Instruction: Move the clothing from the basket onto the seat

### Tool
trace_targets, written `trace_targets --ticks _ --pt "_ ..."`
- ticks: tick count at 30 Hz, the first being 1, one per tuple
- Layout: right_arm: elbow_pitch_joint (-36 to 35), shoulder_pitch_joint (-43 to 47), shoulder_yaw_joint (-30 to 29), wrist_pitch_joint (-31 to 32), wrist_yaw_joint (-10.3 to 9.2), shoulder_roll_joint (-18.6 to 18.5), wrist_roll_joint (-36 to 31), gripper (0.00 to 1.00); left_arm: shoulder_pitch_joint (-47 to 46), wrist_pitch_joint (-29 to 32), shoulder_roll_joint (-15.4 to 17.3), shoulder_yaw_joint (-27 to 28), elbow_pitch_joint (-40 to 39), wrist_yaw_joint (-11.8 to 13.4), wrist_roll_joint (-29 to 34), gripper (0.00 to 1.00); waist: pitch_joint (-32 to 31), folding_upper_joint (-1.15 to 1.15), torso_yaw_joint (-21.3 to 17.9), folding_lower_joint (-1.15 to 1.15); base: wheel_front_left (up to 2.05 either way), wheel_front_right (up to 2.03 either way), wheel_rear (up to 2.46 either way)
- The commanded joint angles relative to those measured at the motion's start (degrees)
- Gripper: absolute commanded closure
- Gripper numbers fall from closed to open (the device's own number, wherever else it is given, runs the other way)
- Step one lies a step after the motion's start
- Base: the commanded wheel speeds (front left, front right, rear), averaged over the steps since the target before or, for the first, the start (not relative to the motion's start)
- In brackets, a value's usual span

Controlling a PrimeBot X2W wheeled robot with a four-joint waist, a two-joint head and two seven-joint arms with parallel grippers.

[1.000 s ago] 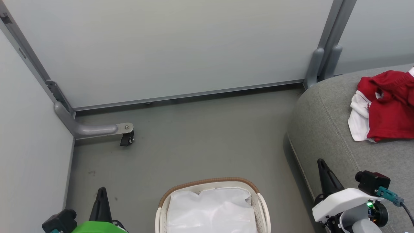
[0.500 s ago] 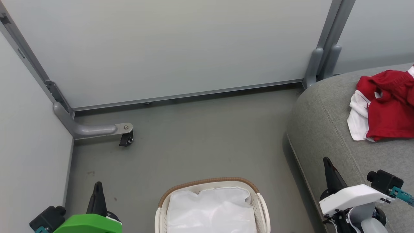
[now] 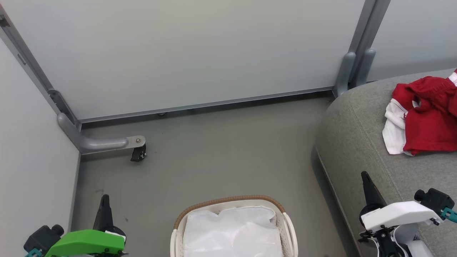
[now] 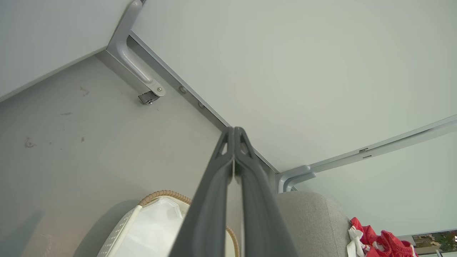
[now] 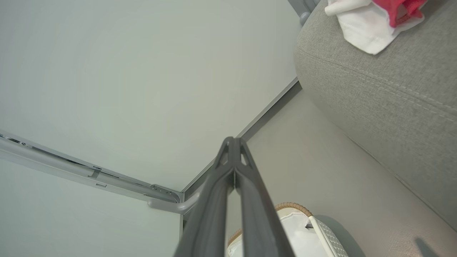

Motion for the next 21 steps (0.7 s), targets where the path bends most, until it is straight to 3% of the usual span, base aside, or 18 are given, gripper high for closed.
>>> trace_targets --ticks 1,21 --pt "-0.96 -0.88 -0.39 0.5 -0.02 -0.36 2.02 1.0 -1.71 0.48 0.2 0.43 -0.85 -0.42 -1.8 1.0 0.01 0.0 -0.02 0.0 0.0 0.0 0.0" --pt "-2.16 -0.93 -1.76 3.67 -0.03 -0.46 14.44 1.0 -3.2 3.67 0.23 1.93 -1.35 -1.11 -13.16 1.0 0.07 0.0 -0.3 0.0 0.0 0.0 0.0"
